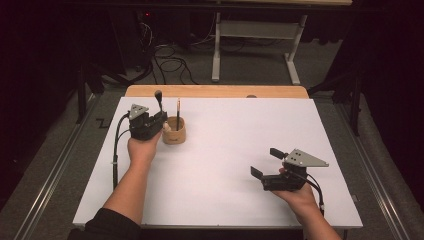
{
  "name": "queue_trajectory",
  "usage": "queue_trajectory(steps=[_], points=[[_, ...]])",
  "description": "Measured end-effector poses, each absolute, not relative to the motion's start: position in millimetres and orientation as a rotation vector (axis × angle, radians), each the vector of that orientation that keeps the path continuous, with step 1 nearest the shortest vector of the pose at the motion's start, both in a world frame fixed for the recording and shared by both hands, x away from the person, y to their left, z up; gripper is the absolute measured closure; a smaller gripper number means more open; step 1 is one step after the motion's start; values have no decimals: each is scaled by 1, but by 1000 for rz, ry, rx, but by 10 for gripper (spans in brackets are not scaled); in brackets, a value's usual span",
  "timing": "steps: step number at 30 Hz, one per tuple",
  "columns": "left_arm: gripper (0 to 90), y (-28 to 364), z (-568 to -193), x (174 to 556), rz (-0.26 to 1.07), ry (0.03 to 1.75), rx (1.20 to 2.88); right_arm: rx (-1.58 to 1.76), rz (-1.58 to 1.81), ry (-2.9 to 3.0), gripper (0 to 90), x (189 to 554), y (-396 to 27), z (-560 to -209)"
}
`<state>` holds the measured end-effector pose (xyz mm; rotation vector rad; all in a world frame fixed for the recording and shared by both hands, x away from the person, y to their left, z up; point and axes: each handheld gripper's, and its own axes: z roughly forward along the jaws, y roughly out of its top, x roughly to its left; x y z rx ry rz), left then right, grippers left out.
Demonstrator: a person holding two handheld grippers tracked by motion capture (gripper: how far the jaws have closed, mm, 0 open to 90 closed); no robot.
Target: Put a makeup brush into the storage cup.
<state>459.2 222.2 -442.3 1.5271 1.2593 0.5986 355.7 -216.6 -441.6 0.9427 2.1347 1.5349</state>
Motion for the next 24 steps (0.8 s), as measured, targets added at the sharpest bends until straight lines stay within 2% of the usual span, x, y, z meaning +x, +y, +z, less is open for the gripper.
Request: queue_trajectory(steps=[6, 13, 16, 24], points=[[780, 223, -441, 459, 594, 1260, 1527, 939, 1534, 2134, 29, 356, -216, -442], [463, 221, -438, 458, 611, 1246, 1511, 943, 1535, 2134, 28, 356, -216, -442], [391, 221, -437, 458, 618, 1245, 1517, 944, 1534, 2135, 29, 356, -215, -442], [332, 222, -435, 456, 614, 1236, 1509, 942, 1529, 2139, 29, 356, -215, -443]])
